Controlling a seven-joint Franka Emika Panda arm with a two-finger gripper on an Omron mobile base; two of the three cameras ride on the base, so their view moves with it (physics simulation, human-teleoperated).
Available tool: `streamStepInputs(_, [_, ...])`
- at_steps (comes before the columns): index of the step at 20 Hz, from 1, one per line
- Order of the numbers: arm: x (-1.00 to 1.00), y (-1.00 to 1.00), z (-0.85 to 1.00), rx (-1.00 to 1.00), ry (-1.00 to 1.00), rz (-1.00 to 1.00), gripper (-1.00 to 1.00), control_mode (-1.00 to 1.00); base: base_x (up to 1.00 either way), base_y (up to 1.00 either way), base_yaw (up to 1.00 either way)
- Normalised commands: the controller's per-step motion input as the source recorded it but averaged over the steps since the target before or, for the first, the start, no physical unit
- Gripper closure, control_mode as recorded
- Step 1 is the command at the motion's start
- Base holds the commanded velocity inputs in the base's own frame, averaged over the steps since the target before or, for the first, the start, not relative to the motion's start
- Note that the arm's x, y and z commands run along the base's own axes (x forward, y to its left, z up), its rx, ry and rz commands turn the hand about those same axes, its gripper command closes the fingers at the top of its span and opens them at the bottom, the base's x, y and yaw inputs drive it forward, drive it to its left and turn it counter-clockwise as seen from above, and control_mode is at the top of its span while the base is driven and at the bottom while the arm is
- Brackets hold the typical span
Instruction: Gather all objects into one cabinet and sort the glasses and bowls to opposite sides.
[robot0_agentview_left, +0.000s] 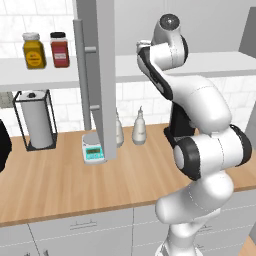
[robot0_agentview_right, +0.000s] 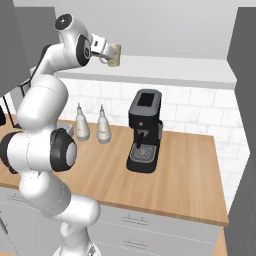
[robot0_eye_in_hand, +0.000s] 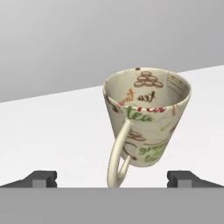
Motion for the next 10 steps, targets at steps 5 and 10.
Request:
streamStepInputs(5, [0.02,0.00,0.00,0.00,0.00,0.00,-1.00,-1.00,0.00,0.00,0.00])
streamStepInputs(10, [0.09,0.00,0.00,0.00,0.01,0.00,-1.00,-1.00,0.00,0.00,0.00])
